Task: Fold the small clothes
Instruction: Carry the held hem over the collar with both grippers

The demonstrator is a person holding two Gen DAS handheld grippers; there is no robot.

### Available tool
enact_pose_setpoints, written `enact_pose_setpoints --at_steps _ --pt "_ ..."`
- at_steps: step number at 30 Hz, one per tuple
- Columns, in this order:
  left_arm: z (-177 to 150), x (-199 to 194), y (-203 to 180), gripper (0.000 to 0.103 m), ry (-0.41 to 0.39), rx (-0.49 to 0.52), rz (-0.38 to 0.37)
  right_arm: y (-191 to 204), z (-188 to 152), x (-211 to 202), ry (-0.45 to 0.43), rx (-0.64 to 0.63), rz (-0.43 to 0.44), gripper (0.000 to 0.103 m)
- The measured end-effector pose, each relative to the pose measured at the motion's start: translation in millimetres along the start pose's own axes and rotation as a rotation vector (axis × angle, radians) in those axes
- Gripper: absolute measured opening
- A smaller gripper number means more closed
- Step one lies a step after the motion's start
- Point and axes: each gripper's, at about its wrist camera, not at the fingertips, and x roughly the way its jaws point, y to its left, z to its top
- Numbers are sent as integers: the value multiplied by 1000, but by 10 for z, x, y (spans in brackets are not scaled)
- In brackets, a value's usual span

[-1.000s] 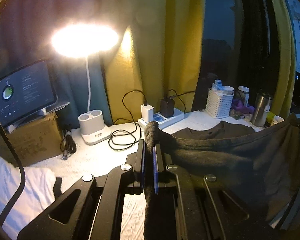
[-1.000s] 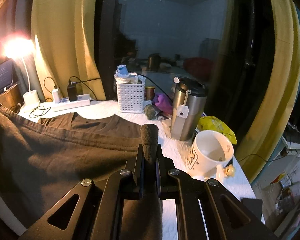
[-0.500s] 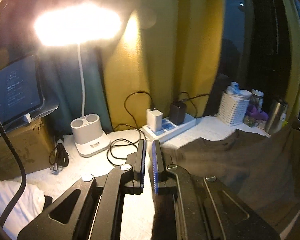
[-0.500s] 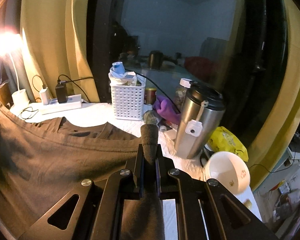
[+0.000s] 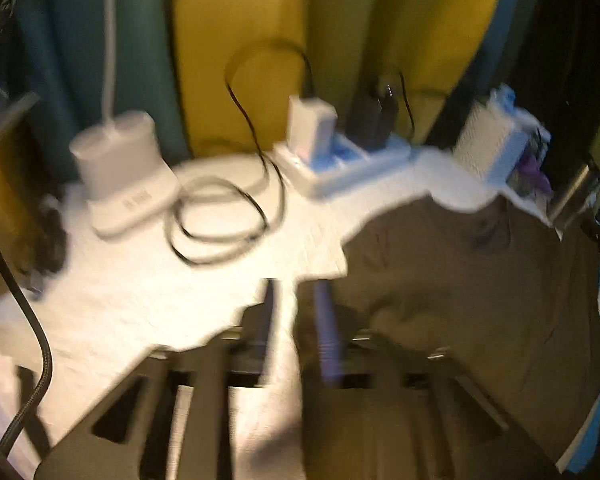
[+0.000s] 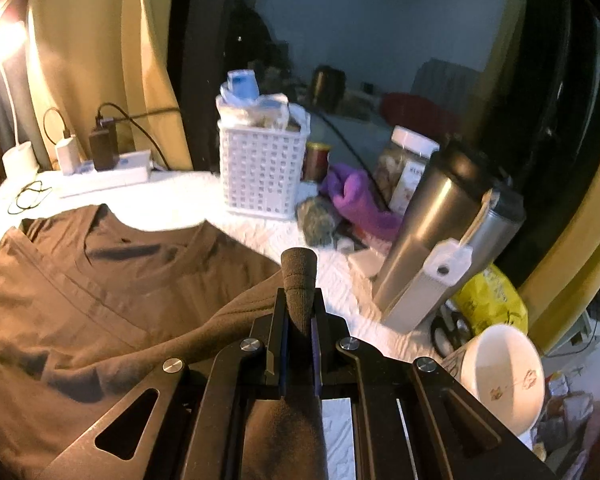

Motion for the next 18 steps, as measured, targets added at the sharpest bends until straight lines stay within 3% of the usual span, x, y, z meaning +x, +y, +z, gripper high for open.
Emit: enact_pose_setpoints --at_steps 2,7,8,9,11,18 --pt "-53 129 -40 68 30 -2 -41 -22 -37 12 7 6 -2 8" --pt "-117 350 -161 66 70 42 -41 -64 -91 -15 4 20 -5 8" --pt "-136 387 -195 54 74 61 -47 -66 -94 -21 1 21 -6 8" --pt "-140 383 -226 32 58 80 -34 -69 -100 -33 -2 22 -7 8" --pt "-139 374 -277 5 73 100 -64 -65 -101 -42 -5 20 -7 8" --pt "72 -113 -273 4 -86 87 -33 -64 10 -154 -48 14 -10 8"
